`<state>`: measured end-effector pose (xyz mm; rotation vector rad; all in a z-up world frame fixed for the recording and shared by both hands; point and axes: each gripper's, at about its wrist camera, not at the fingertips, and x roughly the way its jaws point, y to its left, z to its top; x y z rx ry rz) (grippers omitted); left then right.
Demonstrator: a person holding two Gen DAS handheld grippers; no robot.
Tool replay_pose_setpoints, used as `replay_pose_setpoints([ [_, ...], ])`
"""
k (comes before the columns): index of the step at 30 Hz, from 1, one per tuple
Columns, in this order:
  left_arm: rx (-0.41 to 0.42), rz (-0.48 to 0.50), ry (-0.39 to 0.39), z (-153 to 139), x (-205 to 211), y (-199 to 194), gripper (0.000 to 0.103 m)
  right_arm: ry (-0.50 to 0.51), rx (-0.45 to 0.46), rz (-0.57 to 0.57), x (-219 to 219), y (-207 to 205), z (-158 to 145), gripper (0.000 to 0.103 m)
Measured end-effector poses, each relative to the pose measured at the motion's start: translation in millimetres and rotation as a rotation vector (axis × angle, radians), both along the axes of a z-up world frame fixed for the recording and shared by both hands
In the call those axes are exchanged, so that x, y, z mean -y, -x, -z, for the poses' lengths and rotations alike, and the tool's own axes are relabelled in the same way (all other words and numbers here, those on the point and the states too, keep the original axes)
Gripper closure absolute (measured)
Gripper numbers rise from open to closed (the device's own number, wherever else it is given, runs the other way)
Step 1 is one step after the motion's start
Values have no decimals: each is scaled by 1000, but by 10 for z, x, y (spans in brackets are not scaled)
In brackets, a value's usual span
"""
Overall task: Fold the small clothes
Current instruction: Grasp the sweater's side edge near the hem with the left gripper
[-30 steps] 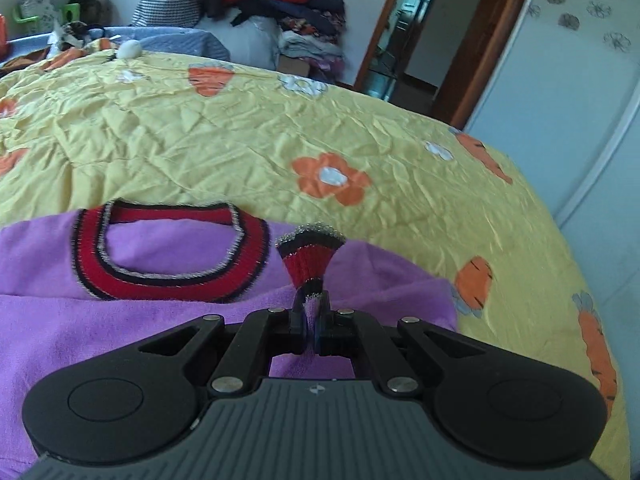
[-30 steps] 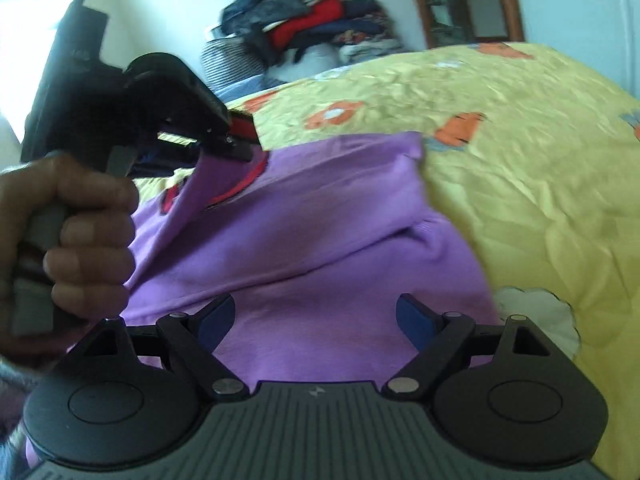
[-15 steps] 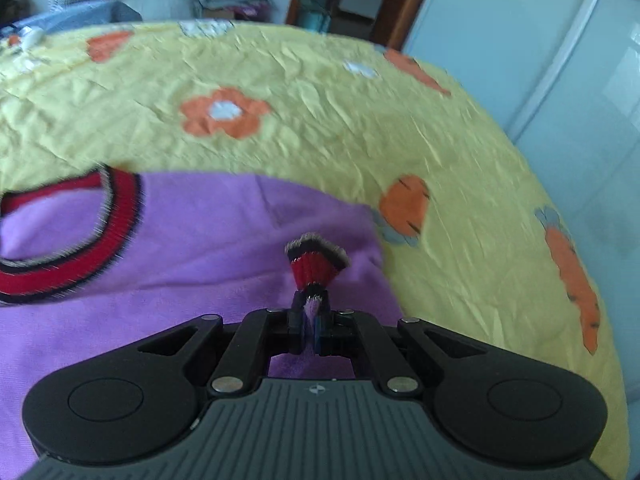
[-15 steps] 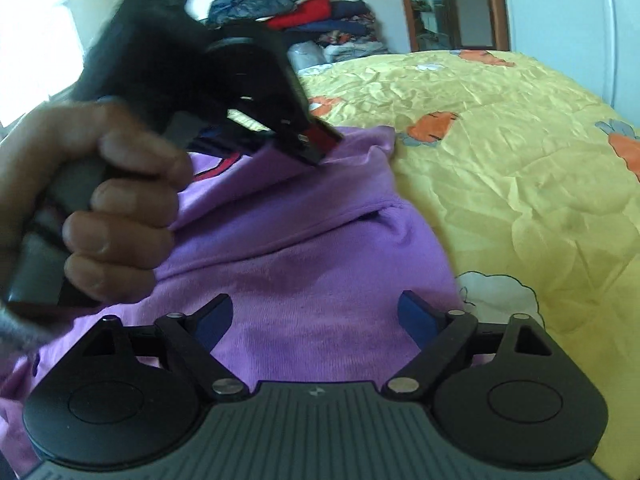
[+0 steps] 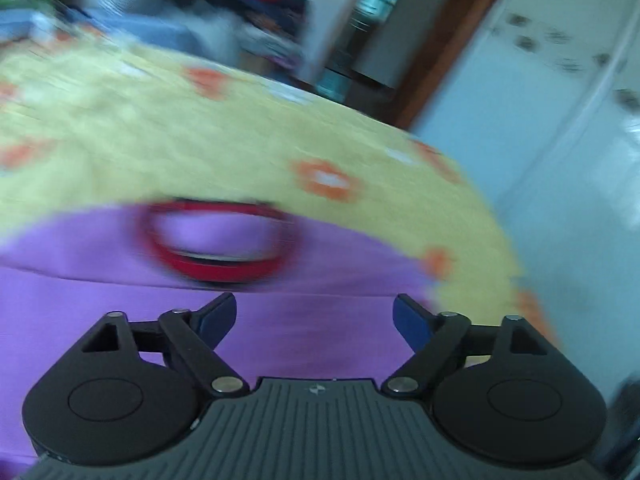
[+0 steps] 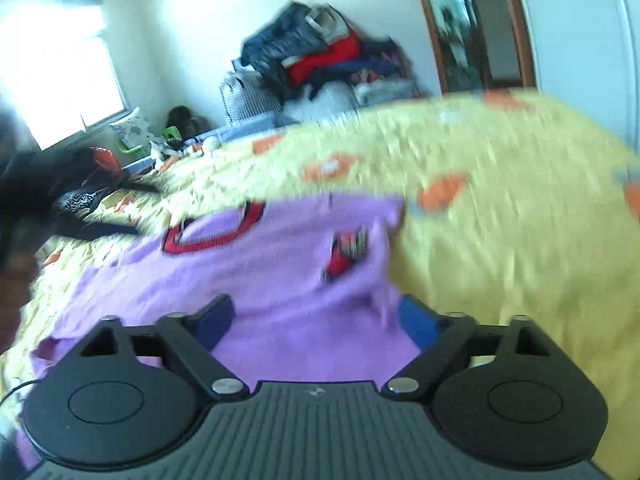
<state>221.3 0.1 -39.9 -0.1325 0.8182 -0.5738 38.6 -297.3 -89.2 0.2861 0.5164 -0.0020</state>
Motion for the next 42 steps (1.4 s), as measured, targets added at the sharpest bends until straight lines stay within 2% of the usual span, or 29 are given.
replay_pose_setpoints([
  [2, -3, -77, -66, 144, -369, -7, 18, 63, -5, -78, -82, -239, -52, 27],
  [4, -52, -144, -83, 331, -670, -51, 19, 87, -9, -164, -184, -502, -51, 27],
  [7, -94, -213, -94, 599, -988, -60, 19, 134, -109, -250, -340, -863, 77, 29],
  [9, -47, -208, -48, 651, -1161, 15, 17, 230, -219, -222, -369, -1009, 270, 29],
  [10, -39, -200, -42, 675, -1202, 50, 17, 249, -189, -224, -319, -977, 308, 29],
  [12, -21, -222, -75, 678, -1266, 131, 17, 237, -190, -196, -201, -942, 323, 29],
  [15, -27, -198, -20, 629, -1408, 235, 15, 264, -191, -151, -216, -864, 239, 28],
  [17, -30, -211, -62, 628, -1480, 342, 11, 248, -155, -173, -281, -766, 180, 27],
  [18, -49, -221, -93, 666, -1497, 365, 6, 241, -138, -198, -283, -717, 180, 23],
  [19, -72, -210, -124, 743, -1527, 374, 8, 263, -136, -221, -324, -698, 209, 19],
  [20, -25, -206, -173, 753, -1538, 439, 4, 324, -169, -213, -362, -714, 273, 16],
  [21, -14, -216, -234, 764, -1554, 478, 7, 364, -186, -202, -336, -728, 322, 8],
  [22, -19, -228, -270, 757, -1593, 519, 8, 336, -184, -181, -251, -707, 333, 4],
  [23, -32, -229, -248, 739, -1683, 564, 10, 291, -206, -164, -159, -691, 334, 3],
  [26, -78, -253, -92, 658, -1999, 752, 12, 223, -199, -130, -3, -502, 266, 3],
  [29, -89, -209, -22, 579, -2047, 980, 17, 149, -163, -110, 79, -183, 196, 3],
  [33, -96, -107, -66, 706, -1837, 1152, 17, 46, -170, -114, 156, 196, 236, 3],
  [34, -71, -105, -91, 735, -1797, 1190, 17, 36, -171, -108, 165, 296, 244, 3],
  [35, -53, -103, -117, 744, -1762, 1245, 23, 31, -167, -103, 173, 388, 247, 3],
  [36, -38, -88, -135, 737, -1736, 1302, 44, 37, -157, -101, 171, 480, 238, 3],
  [37, -43, -67, -139, 732, -1734, 1340, 60, 54, -139, -90, 169, 578, 224, 3],
  [38, -70, -53, -119, 730, -1763, 1363, 84, 77, -122, -63, 166, 674, 214, 3],
  [39, -105, -44, -83, 735, -1823, 1380, 95, 95, -109, -34, 169, 759, 210, 3],
  [42, -137, -33, -34, 735, -2013, 1507, 95, 80, -117, -18, 227, 910, 224, 3],
])
